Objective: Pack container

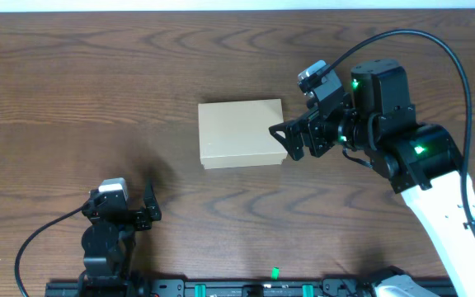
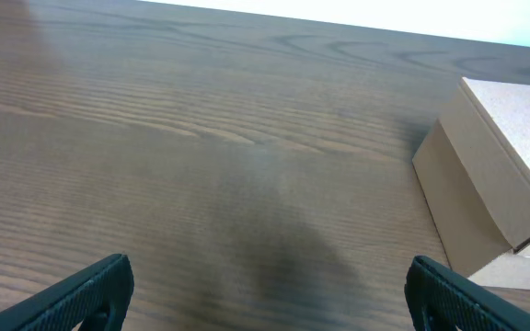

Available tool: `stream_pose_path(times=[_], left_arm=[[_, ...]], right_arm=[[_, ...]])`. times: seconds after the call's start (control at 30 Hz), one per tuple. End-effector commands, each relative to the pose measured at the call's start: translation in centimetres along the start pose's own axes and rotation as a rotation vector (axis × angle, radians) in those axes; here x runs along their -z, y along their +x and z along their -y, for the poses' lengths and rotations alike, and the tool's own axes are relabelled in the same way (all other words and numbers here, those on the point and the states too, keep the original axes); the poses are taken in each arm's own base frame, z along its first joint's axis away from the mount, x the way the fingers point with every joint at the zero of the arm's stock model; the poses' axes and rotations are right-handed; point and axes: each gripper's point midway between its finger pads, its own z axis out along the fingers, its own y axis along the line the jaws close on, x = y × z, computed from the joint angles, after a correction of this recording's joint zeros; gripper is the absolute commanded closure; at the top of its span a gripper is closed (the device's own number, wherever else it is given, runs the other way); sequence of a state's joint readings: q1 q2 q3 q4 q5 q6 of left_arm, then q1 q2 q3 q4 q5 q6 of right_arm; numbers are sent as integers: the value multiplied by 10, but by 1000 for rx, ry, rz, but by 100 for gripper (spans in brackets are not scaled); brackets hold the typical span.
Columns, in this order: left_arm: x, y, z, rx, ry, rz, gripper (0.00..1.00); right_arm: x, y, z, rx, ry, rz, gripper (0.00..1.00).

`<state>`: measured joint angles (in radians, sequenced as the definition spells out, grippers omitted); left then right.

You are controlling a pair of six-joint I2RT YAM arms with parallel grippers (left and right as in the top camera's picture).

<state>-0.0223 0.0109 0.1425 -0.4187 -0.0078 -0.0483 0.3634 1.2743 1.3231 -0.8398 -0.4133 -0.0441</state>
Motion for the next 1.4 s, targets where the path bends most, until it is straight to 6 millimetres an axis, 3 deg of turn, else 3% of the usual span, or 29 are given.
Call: stream_pose_path(times=[0.0,0.23,0.37,0.47,0.6,0.77,0.93,1.2,1.37], left_arm=[[-3,7,-5,-11,-27,-10,5],[-3,7,-5,-11,-27,-10,5],[-3,7,-5,-10,-27,-10,5],[-3,7,-5,-10,-27,-10,5],[-3,7,-5,-10,-27,-10,5],[-3,7,-5,-10,-27,-10,5],[-3,7,-5,-10,-27,-10,5],[-3,7,-5,-11,-27,-10,5],[-3,7,-5,-11,-27,-10,5]], right_arm=[[0,-2,-2,-1,-7,4,1],[3,5,-1,-4,8,-18,1],[38,17,-5,91,82,30,1],[63,39,-6,142,148,152,1],[73,81,-9,193,180,305,1],[55,143,-2,168,181,370,1],[26,184,8,143,173,341,1],[-9,224,15,133,141,286,1],[-9,225,14,137,138,289,1]])
